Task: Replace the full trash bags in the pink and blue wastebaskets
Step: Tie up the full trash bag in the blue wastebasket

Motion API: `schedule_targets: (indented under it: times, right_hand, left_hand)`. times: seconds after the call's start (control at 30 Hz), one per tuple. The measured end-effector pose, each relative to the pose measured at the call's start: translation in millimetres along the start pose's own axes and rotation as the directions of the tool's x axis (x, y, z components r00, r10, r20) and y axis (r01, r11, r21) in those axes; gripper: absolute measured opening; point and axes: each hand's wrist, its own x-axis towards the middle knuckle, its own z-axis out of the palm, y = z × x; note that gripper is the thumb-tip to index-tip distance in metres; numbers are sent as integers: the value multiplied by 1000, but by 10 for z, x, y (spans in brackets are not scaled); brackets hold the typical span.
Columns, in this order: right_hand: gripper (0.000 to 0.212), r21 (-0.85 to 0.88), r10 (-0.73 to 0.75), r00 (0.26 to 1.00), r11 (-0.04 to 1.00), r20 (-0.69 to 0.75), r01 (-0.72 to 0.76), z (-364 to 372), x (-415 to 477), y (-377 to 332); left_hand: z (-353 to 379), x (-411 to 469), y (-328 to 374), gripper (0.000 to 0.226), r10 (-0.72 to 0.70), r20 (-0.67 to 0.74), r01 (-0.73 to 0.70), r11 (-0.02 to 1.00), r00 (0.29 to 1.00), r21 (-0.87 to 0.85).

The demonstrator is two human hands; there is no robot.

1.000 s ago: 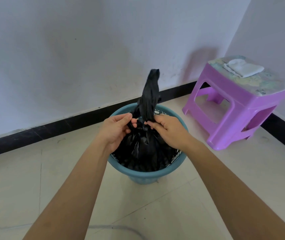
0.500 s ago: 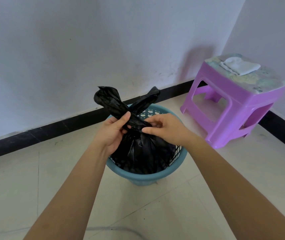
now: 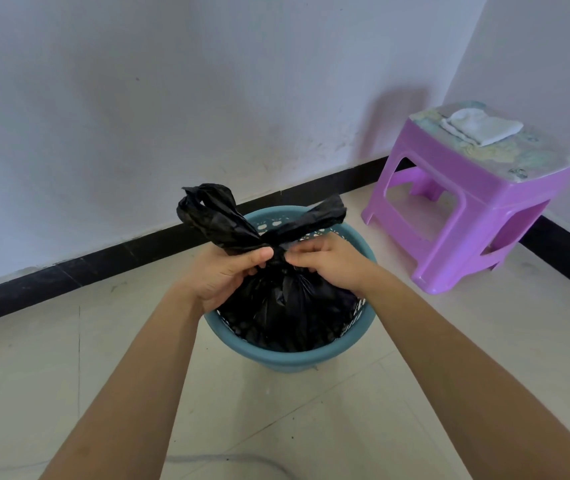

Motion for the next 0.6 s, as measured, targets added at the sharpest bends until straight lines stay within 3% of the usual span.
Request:
schedule_targets:
  times: [0.17,0.33,0.47,0.6]
  right_hand:
    - [15,4,110,989,994,96,-111,-80,-2,-17]
    - [47,224,-50,998,974,40,39,-92,-23,-87]
    - [22,392,-56,983,912,-175,121,27,64,-245]
    - [16,593,8,956,786,-292,174,106,38,-255]
  left_hand:
    - [45,16,-57,16,-25,-65,23,999,998,-32]
    - [21,49,-75,10,-55,-119,44,995,991,-88]
    - [58,52,-62,12,-54,-119,47,997,991,-56]
    - [98,74,-11,37,-71,-220,70,997,973,-13]
